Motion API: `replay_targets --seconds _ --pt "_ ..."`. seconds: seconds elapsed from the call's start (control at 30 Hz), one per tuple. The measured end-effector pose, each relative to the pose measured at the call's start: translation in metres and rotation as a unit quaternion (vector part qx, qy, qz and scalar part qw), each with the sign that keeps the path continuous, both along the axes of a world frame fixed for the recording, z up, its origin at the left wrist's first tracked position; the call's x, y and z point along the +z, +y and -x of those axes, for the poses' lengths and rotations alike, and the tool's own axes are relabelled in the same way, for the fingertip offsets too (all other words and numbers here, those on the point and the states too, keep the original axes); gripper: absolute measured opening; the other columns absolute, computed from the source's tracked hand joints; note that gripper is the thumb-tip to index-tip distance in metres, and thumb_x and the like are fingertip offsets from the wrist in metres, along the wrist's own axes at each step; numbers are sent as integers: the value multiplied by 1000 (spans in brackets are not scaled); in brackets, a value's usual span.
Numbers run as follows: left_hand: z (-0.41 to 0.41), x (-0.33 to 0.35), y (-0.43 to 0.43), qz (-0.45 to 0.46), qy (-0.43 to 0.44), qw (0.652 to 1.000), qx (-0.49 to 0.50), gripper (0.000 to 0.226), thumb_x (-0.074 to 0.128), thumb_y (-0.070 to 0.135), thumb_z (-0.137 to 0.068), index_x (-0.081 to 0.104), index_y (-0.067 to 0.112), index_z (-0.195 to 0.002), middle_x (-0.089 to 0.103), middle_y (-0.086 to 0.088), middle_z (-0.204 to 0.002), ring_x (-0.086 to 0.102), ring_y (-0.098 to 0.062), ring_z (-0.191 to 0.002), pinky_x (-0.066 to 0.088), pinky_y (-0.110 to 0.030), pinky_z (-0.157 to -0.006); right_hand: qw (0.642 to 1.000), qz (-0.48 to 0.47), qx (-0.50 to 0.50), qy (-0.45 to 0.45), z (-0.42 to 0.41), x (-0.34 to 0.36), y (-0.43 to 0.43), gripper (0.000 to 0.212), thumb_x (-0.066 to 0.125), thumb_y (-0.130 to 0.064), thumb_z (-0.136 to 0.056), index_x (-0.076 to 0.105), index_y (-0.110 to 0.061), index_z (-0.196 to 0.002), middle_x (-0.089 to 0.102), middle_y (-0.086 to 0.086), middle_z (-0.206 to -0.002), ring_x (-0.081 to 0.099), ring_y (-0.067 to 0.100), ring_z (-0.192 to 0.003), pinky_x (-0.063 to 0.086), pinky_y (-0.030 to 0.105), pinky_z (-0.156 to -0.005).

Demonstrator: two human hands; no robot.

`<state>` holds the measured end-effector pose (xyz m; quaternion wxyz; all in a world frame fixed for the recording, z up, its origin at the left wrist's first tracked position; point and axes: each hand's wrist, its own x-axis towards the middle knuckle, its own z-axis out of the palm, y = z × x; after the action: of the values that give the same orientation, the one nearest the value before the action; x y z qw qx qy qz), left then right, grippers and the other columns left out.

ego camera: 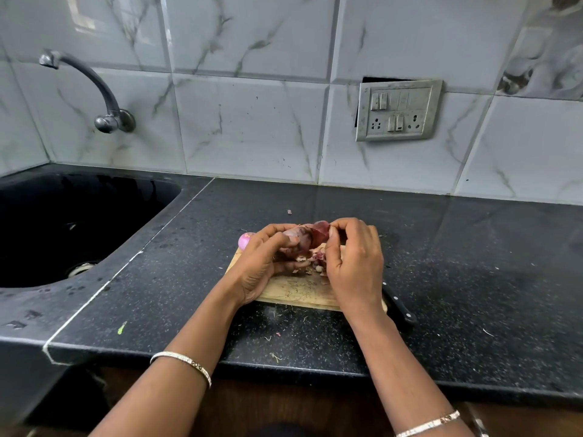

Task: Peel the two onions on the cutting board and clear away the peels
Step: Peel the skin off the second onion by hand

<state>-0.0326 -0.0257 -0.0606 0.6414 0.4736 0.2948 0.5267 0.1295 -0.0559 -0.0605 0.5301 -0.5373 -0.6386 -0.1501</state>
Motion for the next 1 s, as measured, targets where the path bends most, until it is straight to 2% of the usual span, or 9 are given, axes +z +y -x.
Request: replay_targets --seconds 0.07,0.13,0.2,0.3,0.47,0.63,0.73,0.9,1.0 --pt "1 -1 2 9 -9 1000 7 51 61 12 -83 56 -12 -128 66 -31 -123 69 -35 -107 63 -44 -82 1000 0 -5 9 1 1 0 13 51 -18 -99 61 -10 -103 62 -1 -93 50 14 -87 38 21 -72" --pt "2 -2 3 12 -17 1000 8 65 67 18 -72 55 -16 -126 64 -34 -126 66 -41 -116 62 -47 -87 1000 -5 -9 14 1 1 -1 15 50 -19 -99 61 -10 -103 62 0 -93 49 14 -87 39 23 -73" --pt "3 -1 3 12 -29 1000 1 73 72 21 -66 53 -20 -124 65 -32 -124 67 -40 -114 61 -49 -90 1000 -9 -16 17 1 2 -1 19 47 -22 -100 61 -10 -103 62 0 -93 48 14 -87 39 25 -72" --pt "3 1 0 9 -13 1000 -13 61 77 14 -77 56 -15 -125 71 -22 -112 71 -30 -103 60 -45 -92 999 -9 -22 24 0 3 -3 20 46 -22 -100 60 -9 -104 62 1 -94 48 14 -88 38 25 -72" --pt "1 6 -6 5 11 1000 -6 49 77 17 -82 63 -7 -122 74 -14 -105 74 -25 -96 64 -32 -79 998 -9 -36 48 -1 4 -3 12 51 -18 -100 60 -10 -102 62 0 -92 45 13 -86 27 18 -70" --pt "-1 10 -10 28 0 1000 11 44 68 33 -92 63 -4 -114 70 -19 -114 73 -45 -99 64 -33 -68 996 -4 -42 74 -4 3 -2 11 52 -18 -99 61 -10 -101 63 0 -93 44 12 -87 26 19 -69" --pt "-3 13 -13 35 5 999 10 49 61 39 -98 69 -7 -111 73 -23 -113 74 -42 -96 63 -30 -66 997 26 -27 71 -5 3 -2 12 51 -22 -101 61 -15 -103 64 -3 -96 44 11 -89 26 21 -68" --pt "-5 16 -14 46 -1 999 19 50 55 44 -101 72 -3 -104 74 -24 -105 75 -40 -85 63 -32 -60 991 103 17 84 -7 1 -3 32 54 -45 -100 60 -20 -119 61 -9 -105 46 9 -101 29 22 -77" --pt "-5 17 -15 52 -10 998 14 48 51 45 -102 72 2 -100 75 -21 -96 74 -34 -72 62 -31 -55 981 160 44 105 -8 2 -2 37 65 -45 -94 64 -23 -123 63 -14 -102 49 10 -107 34 25 -82"
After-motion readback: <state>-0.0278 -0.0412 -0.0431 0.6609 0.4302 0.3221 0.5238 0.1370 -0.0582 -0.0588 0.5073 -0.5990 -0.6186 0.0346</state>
